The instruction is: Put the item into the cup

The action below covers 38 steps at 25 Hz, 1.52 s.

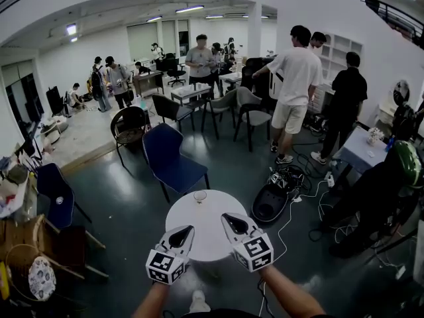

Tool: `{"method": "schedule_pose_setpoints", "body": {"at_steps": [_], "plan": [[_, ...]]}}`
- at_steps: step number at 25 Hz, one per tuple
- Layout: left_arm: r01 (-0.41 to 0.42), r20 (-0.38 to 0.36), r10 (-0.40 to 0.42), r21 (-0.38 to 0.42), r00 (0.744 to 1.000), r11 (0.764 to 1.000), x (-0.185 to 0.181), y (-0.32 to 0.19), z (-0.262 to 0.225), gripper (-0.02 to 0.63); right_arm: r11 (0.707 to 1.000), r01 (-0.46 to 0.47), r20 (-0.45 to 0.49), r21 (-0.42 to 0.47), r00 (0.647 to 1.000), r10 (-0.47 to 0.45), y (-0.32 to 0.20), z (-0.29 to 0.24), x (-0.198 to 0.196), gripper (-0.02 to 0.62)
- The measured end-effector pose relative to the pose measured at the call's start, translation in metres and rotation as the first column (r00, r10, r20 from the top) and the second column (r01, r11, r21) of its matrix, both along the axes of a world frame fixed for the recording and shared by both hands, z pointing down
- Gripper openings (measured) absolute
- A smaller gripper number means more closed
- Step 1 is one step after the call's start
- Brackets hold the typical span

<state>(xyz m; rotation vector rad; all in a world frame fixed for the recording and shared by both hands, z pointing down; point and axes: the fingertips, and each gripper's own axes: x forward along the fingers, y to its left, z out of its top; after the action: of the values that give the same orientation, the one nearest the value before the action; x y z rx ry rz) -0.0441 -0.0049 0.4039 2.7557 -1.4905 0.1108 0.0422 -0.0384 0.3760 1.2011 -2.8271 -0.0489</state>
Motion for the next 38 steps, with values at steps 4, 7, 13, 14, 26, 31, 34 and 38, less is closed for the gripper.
{"method": "schedule_pose_setpoints", "body": {"at_steps": [4,7,13,14,26,31,34,38], "plan": [[-0.008,0.006,0.008,-0.002,1.0,1.0,0.009,0.017,-0.001,0.015,1.0,-0.007,-0.002,0.003,1.0,0.007,0.016,-0.001,0.009,0.017],[-0.009,0.003,0.009,0.001,1.0,1.0,0.016,0.028,-0.005,0.015,1.0,-0.008,0.005,0.0,1.0,0.008,0.029,-0.003,0.017,0.017],[-0.003,-0.012,0.003,0.009,1.0,1.0,0.035,0.047,-0.007,0.015,1.0,0.004,0.0,0.0,1.0,-0.004,0.053,-0.001,0.032,0.017],[-0.004,-0.013,0.004,0.009,1.0,1.0,0.038,0.05,-0.006,0.015,1.0,0.005,0.001,-0.001,1.0,-0.005,0.055,0.0,0.035,0.017],[0.013,0.012,-0.014,0.019,1.0,1.0,0.05,0.067,-0.016,0.015,1.0,0.019,0.025,0.0,1.0,-0.019,0.068,-0.003,0.052,0.017],[0.01,0.011,-0.01,0.024,1.0,1.0,0.057,0.064,-0.026,0.015,1.0,0.02,0.027,0.009,0.999,-0.02,0.069,-0.013,0.058,0.017],[0.008,0.004,-0.008,0.029,1.0,1.0,0.055,0.069,-0.03,0.015,1.0,0.012,0.03,0.011,0.999,-0.013,0.072,-0.016,0.057,0.017],[0.008,0.001,-0.008,0.032,1.0,0.999,0.046,0.073,-0.03,0.015,1.0,0.011,0.033,0.012,0.999,-0.011,0.075,-0.016,0.048,0.017]]}}
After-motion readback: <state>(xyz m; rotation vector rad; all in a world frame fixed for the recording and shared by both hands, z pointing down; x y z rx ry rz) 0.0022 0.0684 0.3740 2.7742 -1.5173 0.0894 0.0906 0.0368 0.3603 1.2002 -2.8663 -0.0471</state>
